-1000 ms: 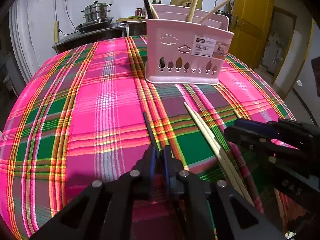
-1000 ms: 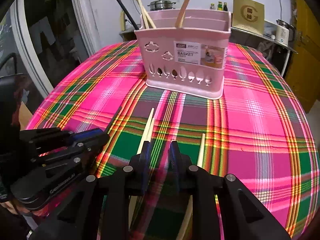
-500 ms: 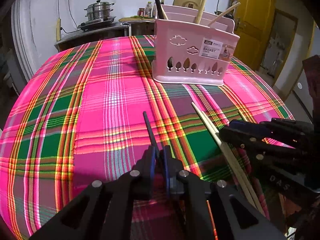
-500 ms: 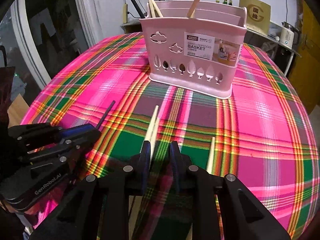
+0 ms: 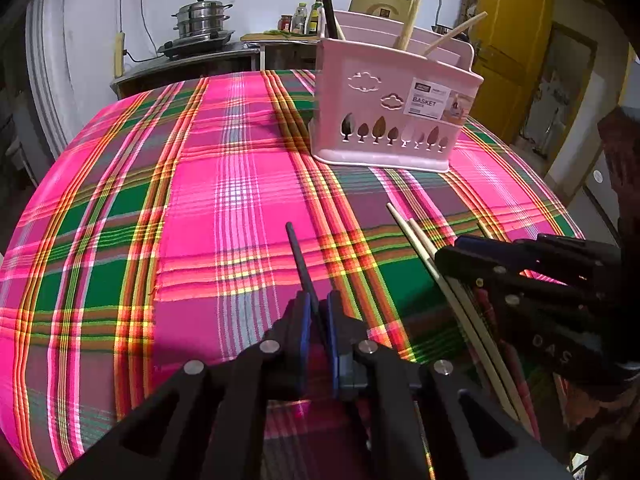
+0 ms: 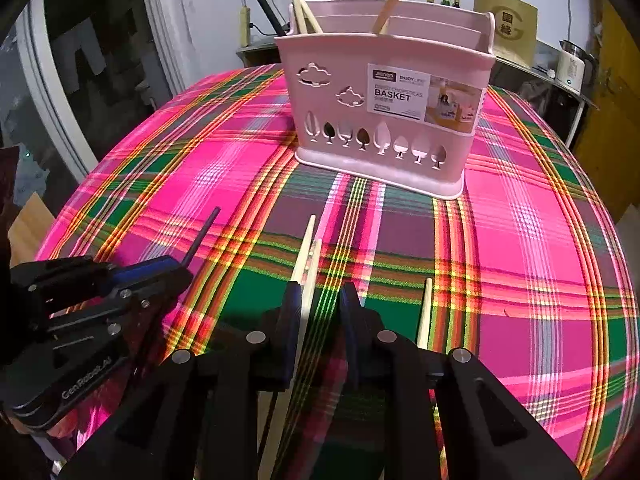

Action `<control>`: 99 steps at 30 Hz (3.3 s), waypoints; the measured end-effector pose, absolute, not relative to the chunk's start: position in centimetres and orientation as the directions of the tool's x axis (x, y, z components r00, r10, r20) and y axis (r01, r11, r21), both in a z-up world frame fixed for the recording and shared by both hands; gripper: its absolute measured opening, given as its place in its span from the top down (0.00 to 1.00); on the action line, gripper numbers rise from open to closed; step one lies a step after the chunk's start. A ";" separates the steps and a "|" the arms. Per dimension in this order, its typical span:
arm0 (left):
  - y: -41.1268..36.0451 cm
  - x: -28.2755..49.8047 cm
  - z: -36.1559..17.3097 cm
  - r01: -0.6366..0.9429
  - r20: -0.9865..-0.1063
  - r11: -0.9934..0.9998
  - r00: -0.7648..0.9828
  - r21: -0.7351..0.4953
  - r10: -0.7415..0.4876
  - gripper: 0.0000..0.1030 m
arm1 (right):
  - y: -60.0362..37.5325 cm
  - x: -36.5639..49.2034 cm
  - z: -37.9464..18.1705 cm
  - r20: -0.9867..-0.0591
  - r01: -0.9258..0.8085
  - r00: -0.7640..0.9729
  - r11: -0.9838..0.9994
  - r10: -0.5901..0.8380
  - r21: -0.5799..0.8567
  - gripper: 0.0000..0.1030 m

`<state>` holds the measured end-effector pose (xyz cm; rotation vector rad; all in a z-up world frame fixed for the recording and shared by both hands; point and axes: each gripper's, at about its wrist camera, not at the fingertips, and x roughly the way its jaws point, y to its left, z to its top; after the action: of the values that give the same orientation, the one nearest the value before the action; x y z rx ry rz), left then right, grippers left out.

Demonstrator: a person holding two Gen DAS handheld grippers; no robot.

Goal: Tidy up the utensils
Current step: 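Close the right tool on a light chopstick while the left tool grasps a dark chopstick, then raise both held chopsticks upright and carry both tools over the basket, then open the right tool over the basket while the left tool releases its chopstick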

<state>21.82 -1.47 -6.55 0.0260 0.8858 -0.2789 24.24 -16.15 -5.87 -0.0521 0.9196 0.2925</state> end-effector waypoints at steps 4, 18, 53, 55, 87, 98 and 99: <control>-1.3 21.8 -6.5 0.250 -0.766 0.963 0.599 -0.097 -0.232 0.91 | -15.4 24.3 -6.0 -0.795 -0.281 0.573 0.959 0.199 0.038 0.80; -2.3 24.1 -6.4 0.273 -0.800 0.958 0.553 -0.093 -0.235 0.91 | -14.9 26.6 -6.0 -0.815 -0.305 0.545 0.952 0.199 0.029 0.95; -0.7 19.4 9.4 0.360 -0.578 0.924 0.730 -0.129 -0.365 0.95 | -18.7 20.4 8.1 -0.535 -0.323 0.774 0.938 0.339 0.126 0.95; -0.6 19.1 9.4 0.363 -0.577 0.922 0.728 -0.132 -0.369 0.95 | -19.0 20.1 8.2 -0.533 -0.323 0.776 0.938 0.337 0.124 0.95; -1.2 23.4 17.3 0.385 -0.504 0.911 0.763 -0.147 -0.404 0.95 | -19.6 22.6 14.9 -0.412 -0.350 0.839 0.932 0.356 0.092 0.95; -2.3 27.5 21.7 0.374 -0.450 0.920 0.806 -0.114 -0.383 0.95 | -20.5 26.9 18.3 -0.328 -0.354 0.863 0.923 0.384 0.150 0.95; -2.4 28.0 21.8 0.374 -0.447 0.920 0.808 -0.112 -0.383 0.95 | -20.5 27.3 18.4 -0.323 -0.352 0.865 0.924 0.383 0.151 0.95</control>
<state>27.98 -2.44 21.76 -0.0191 0.4822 -0.4052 27.34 -20.45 18.44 0.0877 0.3561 0.3856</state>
